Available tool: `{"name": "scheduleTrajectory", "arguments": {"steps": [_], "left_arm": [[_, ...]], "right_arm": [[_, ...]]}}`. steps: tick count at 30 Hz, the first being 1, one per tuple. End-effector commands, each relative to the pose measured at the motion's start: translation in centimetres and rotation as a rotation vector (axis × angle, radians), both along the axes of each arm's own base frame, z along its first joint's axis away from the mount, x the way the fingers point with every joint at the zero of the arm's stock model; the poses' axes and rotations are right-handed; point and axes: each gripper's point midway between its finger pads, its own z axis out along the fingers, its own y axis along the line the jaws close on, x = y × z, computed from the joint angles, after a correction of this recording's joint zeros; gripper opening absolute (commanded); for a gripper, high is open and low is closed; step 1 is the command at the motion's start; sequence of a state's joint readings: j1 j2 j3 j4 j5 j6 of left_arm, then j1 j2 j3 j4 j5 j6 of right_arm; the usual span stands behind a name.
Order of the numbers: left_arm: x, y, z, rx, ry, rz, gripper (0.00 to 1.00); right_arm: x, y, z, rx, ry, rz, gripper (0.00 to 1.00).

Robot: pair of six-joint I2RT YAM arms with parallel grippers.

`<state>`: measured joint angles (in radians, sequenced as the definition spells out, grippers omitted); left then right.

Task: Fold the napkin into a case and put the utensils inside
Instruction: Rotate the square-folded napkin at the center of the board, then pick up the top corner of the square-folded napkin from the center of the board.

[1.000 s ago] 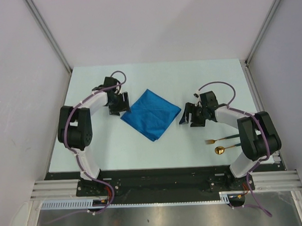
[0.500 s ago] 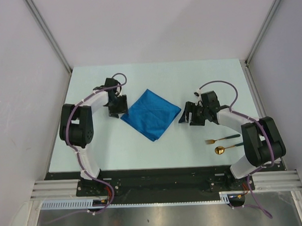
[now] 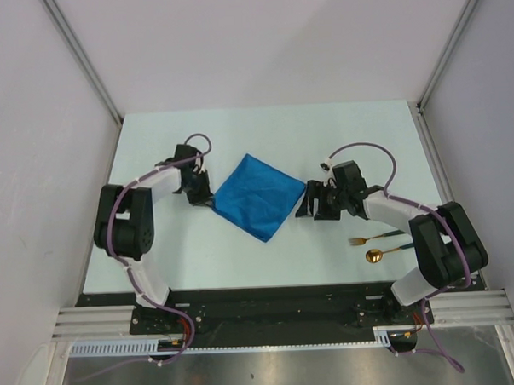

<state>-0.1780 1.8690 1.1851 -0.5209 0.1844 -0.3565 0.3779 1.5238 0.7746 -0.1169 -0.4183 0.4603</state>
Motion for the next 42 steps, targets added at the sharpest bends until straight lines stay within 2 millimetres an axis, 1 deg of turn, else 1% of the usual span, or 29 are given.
{"name": "scheduleTrajectory", "arguments": {"steps": [1, 2, 3, 4, 5, 6, 8, 9, 10, 12, 15, 16, 17, 19, 20, 22, 23, 24, 25, 26, 29, 30, 33, 34, 35, 36, 37, 40, 42], "left_arm": [[-6.5, -2.6, -0.6, -0.155, 0.079, 0.106, 0.0], [-6.9, -3.3, -0.5, -0.189, 0.051, 0.12, 0.0], [-10.0, -3.9, -1.8, -0.2, 0.119, 0.173, 0.0], [-10.6, -4.4, -0.8, -0.227, 0.086, 0.197, 0.0], [-11.1, -5.3, -0.7, -0.268, 0.068, 0.214, 0.01], [-14.4, -6.2, -2.2, -0.282, 0.141, 0.263, 0.01], [-15.7, -7.8, -1.6, -0.344, 0.11, 0.28, 0.0], [-18.2, -8.4, -2.5, -0.349, 0.167, 0.303, 0.0], [-18.6, -8.9, -2.2, -0.376, 0.157, 0.305, 0.01], [-20.2, -9.2, -2.5, -0.379, 0.187, 0.313, 0.01], [-21.2, -10.0, -1.7, -0.376, 0.173, 0.279, 0.04], [-21.3, -10.2, -1.4, -0.38, 0.167, 0.271, 0.08], [-21.6, -10.2, -1.3, -0.37, 0.173, 0.266, 0.19], [-21.9, -10.1, -1.0, -0.375, 0.182, 0.26, 0.28], [-22.3, -10.0, -0.9, -0.373, 0.191, 0.255, 0.39], [-23.6, -9.2, -0.7, -0.346, 0.222, 0.249, 0.51], [-24.0, -9.0, -0.6, -0.343, 0.23, 0.24, 0.61], [-24.3, -8.7, -0.3, -0.335, 0.228, 0.227, 0.64], [-24.8, -7.7, -0.1, -0.297, 0.226, 0.231, 0.67], [-24.8, -7.4, 0.2, -0.284, 0.213, 0.228, 0.67], [-23.4, -6.5, 2.2, -0.247, 0.11, 0.21, 0.65], [-22.4, -6.8, 3.4, -0.259, 0.057, 0.187, 0.62], [-19.4, -8.6, 6.7, -0.333, -0.082, 0.116, 0.42], [-18.2, -9.5, 7.3, -0.357, -0.115, 0.091, 0.34], [-17.3, -10.3, 8.7, -0.368, -0.151, 0.05, 0.29], [-16.8, -10.4, 8.0, -0.333, -0.135, 0.047, 0.25], [-16.4, -10.8, 8.2, -0.332, -0.139, 0.032, 0.17], [-16.2, -12.2, 7.6, -0.371, -0.116, -0.021, 0.15], [-17.5, -12.8, 5.8, -0.383, -0.033, -0.042, 0.11]], "right_arm": [[-0.5, 0.2, 0.9, 0.023, -0.03, -0.018, 0.77], [-0.8, 0.2, 0.8, 0.022, -0.016, -0.028, 0.77], [-1.2, 0.2, 0.8, 0.022, -0.008, -0.031, 0.77], [-1.8, 0.1, 0.6, 0.012, -0.001, -0.036, 0.77], [-2.4, 0.1, 0.4, 0.008, 0.021, -0.047, 0.77], [-3.0, 0.2, 0.3, 0.004, 0.031, -0.046, 0.77], [-4.4, 0.7, 0.2, -0.012, 0.04, -0.03, 0.77], [-5.1, 0.6, 0.0, -0.028, 0.057, -0.032, 0.76], [-5.9, 0.4, 0.0, -0.045, 0.048, -0.035, 0.76], [-6.9, -0.2, -0.4, -0.064, 0.066, -0.054, 0.73], [-8.0, -1.7, -1.0, -0.101, 0.07, -0.084, 0.7], [-8.0, -2.1, -1.1, -0.123, 0.061, -0.098, 0.69], [-8.3, -2.6, -1.1, -0.138, 0.064, -0.105, 0.69], [-8.3, -3.2, -1.2, -0.163, 0.056, -0.118, 0.69], [-8.4, -3.2, -1.2, -0.163, 0.057, -0.121, 0.68], [-8.5, -3.1, -1.2, -0.155, 0.056, -0.114, 0.66], [-8.4, -3.0, -1.2, -0.153, 0.055, -0.111, 0.64], [-8.4, -3.1, -1.3, -0.157, 0.06, -0.113, 0.62], [-8.2, -3.1, -1.2, -0.16, 0.053, -0.117, 0.6], [-8.1, -3.1, -1.2, -0.162, 0.047, -0.117, 0.59], [-7.5, -3.3, -1.3, -0.167, 0.04, -0.116, 0.54], [-7.4, -3.3, -1.3, -0.166, 0.041, -0.114, 0.47], [-6.9, -3.1, -1.5, -0.143, 0.056, -0.11, 0.4], [-6.7, -3.1, -1.6, -0.141, 0.063, -0.115, 0.39], [-6.6, -3.0, -1.7, -0.138, 0.065, -0.114, 0.39], [-6.7, -2.9, -1.7, -0.132, 0.068, -0.106, 0.38], [-6.6, -2.9, -1.8, -0.132, 0.07, -0.109, 0.38], [-6.5, -2.6, -1.9, -0.115, 0.073, -0.109, 0.37], [-6.4, -2.6, -2.0, -0.112, 0.079, -0.11, 0.37]]}}
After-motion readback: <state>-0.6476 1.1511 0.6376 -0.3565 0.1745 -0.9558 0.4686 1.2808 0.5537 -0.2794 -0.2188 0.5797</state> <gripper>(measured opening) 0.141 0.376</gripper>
